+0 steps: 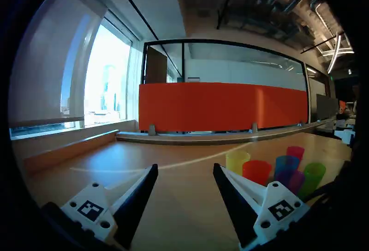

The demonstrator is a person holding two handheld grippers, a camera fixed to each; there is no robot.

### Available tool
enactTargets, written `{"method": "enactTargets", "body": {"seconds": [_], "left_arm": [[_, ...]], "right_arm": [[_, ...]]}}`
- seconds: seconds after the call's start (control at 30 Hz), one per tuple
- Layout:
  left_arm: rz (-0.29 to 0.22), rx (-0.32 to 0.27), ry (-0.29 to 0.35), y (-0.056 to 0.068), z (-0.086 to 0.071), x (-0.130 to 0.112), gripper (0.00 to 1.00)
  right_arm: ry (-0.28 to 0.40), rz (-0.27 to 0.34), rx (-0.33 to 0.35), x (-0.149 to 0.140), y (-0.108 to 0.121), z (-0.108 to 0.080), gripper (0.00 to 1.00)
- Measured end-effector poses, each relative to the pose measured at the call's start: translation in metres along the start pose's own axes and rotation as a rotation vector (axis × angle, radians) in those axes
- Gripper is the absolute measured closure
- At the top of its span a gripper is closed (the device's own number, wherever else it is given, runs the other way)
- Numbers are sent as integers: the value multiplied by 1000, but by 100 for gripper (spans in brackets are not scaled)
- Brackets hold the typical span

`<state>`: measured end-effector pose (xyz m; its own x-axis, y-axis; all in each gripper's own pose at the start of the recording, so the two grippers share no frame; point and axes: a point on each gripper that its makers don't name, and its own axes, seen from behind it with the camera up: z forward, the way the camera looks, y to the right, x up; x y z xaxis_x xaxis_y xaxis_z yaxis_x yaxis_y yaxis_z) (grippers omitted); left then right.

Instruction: Pour water

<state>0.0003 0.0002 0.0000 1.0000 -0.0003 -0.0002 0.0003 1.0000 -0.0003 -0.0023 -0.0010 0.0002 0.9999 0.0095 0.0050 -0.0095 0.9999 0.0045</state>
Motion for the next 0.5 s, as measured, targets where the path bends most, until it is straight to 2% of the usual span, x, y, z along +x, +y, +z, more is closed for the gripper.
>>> {"method": "enactTargets", "body": {"seconds": [0.2,0.5], "left_arm": [[-18,-19,23,9,2,25,12],[25,-49,17,20,10,68,12]], "right_arm": [[0,15,14,15,-4,-2,1],[-24,-34,37,54,-10,0,1]]}}
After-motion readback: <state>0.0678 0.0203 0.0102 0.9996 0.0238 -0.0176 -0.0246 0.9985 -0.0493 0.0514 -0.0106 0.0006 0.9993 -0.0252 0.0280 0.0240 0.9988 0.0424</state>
